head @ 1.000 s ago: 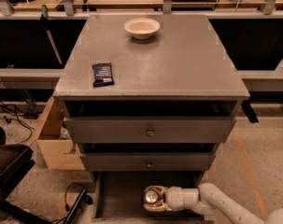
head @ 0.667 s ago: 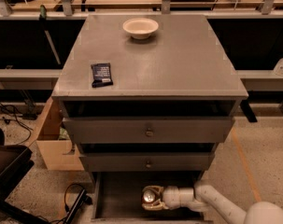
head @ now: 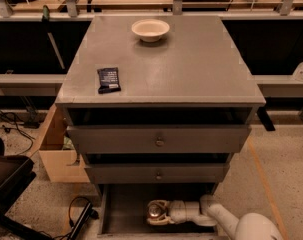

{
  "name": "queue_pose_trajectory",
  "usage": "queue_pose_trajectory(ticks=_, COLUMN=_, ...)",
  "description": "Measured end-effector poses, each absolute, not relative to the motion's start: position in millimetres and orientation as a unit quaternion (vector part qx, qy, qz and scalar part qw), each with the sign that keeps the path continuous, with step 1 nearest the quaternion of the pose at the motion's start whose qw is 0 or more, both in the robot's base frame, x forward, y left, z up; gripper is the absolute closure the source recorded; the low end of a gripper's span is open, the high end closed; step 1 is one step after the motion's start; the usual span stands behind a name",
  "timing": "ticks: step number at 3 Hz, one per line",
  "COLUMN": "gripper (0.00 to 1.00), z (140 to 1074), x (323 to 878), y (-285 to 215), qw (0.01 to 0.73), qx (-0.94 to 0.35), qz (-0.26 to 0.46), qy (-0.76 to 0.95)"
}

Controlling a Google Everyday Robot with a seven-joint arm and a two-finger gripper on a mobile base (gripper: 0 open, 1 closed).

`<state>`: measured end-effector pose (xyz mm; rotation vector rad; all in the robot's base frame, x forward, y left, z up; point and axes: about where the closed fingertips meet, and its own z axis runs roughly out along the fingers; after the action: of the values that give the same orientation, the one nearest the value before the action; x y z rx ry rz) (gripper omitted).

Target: Place coke can into bottom drawer

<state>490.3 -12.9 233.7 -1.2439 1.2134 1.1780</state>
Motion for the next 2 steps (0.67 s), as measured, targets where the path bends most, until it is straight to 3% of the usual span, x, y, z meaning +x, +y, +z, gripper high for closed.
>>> queue_pose_trajectory(ticks=2, gripper=1.00, z=211, x=495, y=14, qw=0.494, qx=-0.514, qz=0.488, qy=0.504)
